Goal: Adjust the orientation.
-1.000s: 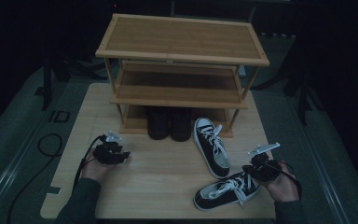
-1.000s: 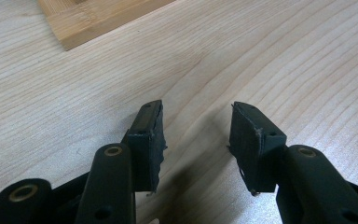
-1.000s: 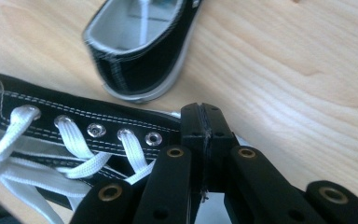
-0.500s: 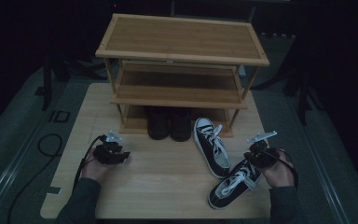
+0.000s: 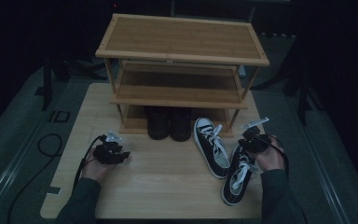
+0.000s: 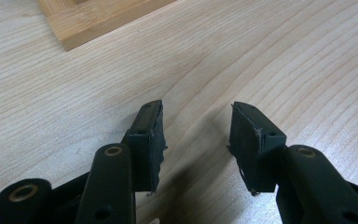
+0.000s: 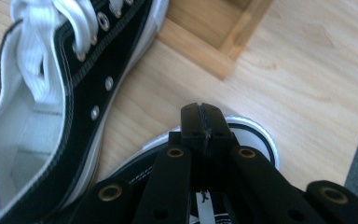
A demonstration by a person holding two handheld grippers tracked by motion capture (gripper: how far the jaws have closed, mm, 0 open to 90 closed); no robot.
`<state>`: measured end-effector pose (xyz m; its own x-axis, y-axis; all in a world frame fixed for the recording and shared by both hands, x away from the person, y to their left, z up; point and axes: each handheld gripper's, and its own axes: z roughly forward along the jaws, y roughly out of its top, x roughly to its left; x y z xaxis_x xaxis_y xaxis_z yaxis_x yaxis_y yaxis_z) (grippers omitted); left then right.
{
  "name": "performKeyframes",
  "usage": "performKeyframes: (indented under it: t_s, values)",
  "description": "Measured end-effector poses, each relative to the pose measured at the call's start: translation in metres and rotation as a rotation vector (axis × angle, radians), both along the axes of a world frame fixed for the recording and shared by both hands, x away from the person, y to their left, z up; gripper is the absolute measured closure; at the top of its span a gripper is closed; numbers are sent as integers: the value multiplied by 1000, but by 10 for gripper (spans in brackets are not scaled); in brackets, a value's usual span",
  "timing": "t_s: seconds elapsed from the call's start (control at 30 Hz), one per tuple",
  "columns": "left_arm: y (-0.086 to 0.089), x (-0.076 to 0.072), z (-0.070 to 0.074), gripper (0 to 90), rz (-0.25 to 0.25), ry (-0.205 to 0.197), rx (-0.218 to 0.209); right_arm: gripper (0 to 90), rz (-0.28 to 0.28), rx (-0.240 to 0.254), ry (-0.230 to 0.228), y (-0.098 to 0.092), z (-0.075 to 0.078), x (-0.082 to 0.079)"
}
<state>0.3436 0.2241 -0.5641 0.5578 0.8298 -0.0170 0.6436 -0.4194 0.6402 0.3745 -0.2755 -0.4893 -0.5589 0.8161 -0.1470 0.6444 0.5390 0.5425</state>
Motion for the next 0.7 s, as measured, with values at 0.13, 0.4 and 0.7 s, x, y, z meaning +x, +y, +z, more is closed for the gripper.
performKeyframes:
  t_s: [0.13, 0.4, 0.7]
  values:
    - [0, 0, 0, 552, 1, -1, 0, 895, 12, 2, -32, 11, 1, 7]
    - [0, 0, 0, 552, 0, -2, -2, 871, 56, -4, -32, 26, 0, 10]
    - [0, 0, 0, 551, 3, -3, 1, 665, 122, 84, -33, 40, 17, -11]
